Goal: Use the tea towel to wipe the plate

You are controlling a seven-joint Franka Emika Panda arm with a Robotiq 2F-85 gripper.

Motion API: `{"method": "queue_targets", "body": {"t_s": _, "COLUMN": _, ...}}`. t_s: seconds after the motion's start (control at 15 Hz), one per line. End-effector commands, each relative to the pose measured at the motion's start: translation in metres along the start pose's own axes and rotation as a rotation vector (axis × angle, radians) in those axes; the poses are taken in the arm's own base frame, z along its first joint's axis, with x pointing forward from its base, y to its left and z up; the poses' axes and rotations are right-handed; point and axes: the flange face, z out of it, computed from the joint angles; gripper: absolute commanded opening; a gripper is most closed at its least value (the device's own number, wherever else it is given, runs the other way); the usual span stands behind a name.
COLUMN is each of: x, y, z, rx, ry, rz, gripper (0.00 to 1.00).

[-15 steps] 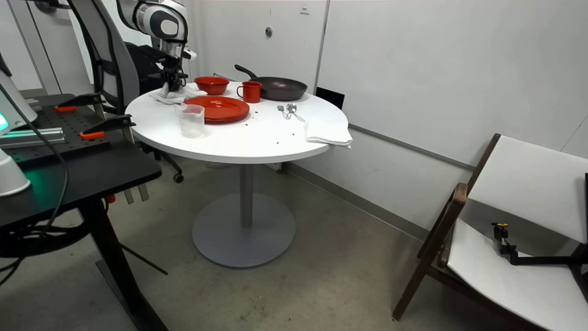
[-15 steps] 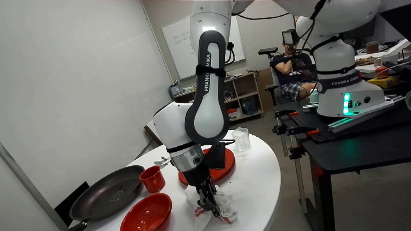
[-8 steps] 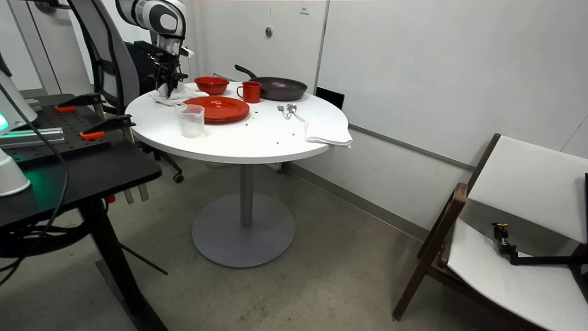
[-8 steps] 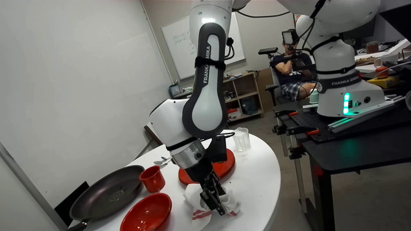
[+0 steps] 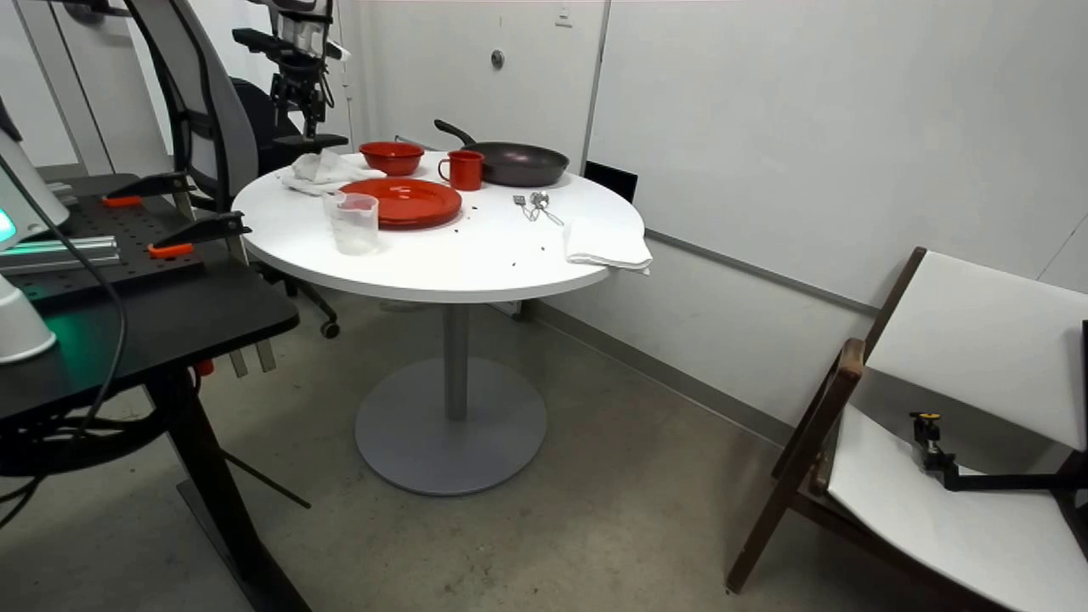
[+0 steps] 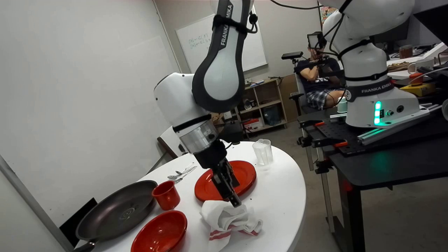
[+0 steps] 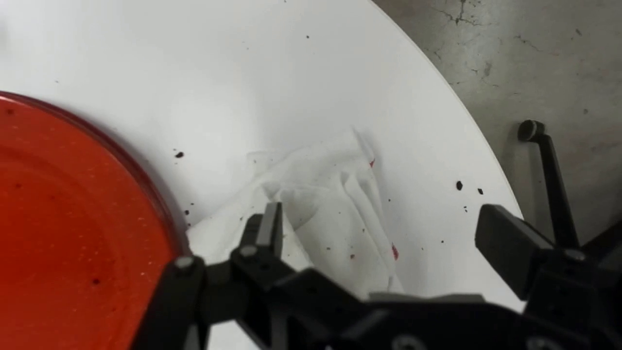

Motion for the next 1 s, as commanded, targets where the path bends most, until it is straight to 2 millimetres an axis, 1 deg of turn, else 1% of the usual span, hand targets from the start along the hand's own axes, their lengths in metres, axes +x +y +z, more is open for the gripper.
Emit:
{"method": "queue_targets", "body": {"t_s": 0.0, "x": -0.031, "y": 0.038, "z": -0.032, "rx": -0.067, "ry": 0.068, "rz": 0.027, "gripper": 1.00}}
{"method": "queue_targets", "body": {"t_s": 0.27, "x": -0.051, "y": 0.091, "z": -0.057, "rx": -0.099, "ry": 0.153, "rz": 0.139, "gripper": 1.00}}
{"method": "queue_targets", "body": {"t_s": 0.47, "x": -0.067, "y": 0.121, "z": -0.072, "rx": -0.090, "ry": 0.198, "rz": 0.218, "gripper": 1.00}}
{"method": "queue_targets", "body": {"t_s": 0.6, "x": -0.076, "y": 0.135, "z": -0.080, "rx": -0.084, "ry": 0.220, "rz": 0.254, "gripper": 1.00}}
{"method": "queue_targets", "body": {"t_s": 0.73, "x": -0.084, "y": 0.145, "z": -0.085, "rx": -0.080, "ry": 0.237, "rz": 0.284, "gripper": 1.00}}
{"method": "queue_targets", "body": {"t_s": 0.93, "x": -0.096, "y": 0.154, "z": -0.092, "rx": -0.078, "ry": 0.250, "rz": 0.317, "gripper": 1.00}}
